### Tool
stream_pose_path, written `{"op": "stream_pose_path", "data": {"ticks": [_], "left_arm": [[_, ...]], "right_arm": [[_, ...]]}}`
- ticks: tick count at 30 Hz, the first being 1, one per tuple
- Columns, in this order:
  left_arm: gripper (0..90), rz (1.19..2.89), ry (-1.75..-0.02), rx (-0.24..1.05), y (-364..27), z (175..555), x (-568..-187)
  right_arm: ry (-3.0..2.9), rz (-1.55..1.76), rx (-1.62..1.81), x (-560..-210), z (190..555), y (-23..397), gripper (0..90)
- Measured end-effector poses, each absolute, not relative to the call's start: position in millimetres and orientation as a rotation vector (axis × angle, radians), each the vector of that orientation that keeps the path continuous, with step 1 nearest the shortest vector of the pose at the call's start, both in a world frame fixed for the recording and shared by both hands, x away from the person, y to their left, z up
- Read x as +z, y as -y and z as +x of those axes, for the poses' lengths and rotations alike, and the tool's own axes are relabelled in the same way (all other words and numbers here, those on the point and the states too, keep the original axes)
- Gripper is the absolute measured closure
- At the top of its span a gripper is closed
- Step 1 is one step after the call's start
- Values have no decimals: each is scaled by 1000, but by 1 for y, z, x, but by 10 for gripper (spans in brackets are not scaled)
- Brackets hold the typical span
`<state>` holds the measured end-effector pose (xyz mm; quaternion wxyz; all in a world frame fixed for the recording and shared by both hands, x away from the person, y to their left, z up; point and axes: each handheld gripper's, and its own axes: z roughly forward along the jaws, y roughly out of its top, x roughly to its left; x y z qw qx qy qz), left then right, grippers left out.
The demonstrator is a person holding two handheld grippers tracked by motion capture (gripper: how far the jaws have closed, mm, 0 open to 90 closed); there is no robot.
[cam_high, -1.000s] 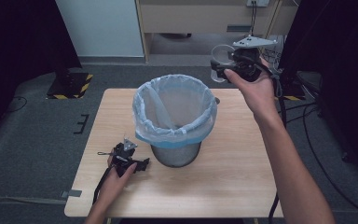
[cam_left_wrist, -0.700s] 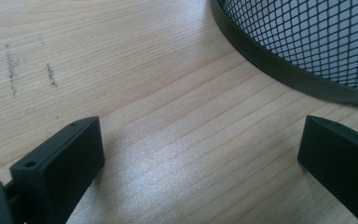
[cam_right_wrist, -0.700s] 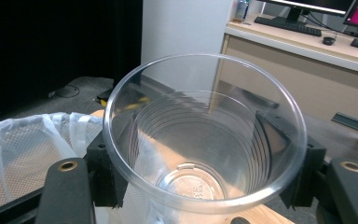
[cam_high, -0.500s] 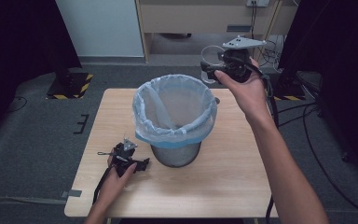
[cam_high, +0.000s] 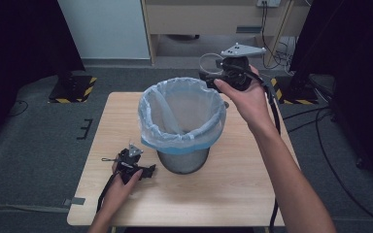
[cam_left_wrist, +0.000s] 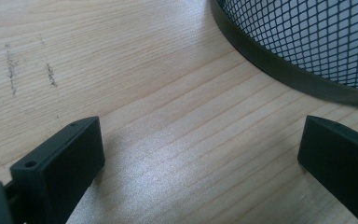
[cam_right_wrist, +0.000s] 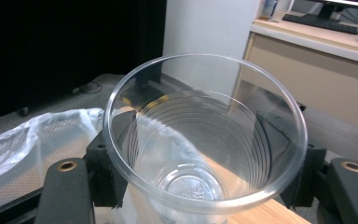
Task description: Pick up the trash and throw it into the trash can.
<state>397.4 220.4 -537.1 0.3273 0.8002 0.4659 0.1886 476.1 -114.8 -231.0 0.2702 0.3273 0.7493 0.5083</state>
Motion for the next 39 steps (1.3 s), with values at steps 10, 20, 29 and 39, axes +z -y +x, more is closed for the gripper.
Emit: {"op": "stream_pose_path", "data": {"ticks": [10, 20, 29, 39], "left_arm": [[0, 2097, -1219, 493, -220, 397, -537], [0, 2097, -1219, 493, -220, 397, -537], [0, 2097, -1219, 493, -220, 397, -537], [0, 2098, -1217, 492, -221, 397, -537]], "right_arm": [[-2061, 825, 1382, -238, 470, 100, 314], [-2092, 829, 1384, -249, 471, 98, 311], [-2164, 844, 1398, -258, 472, 94, 106], [-1982, 951, 1432, -253, 474, 136, 60]]}}
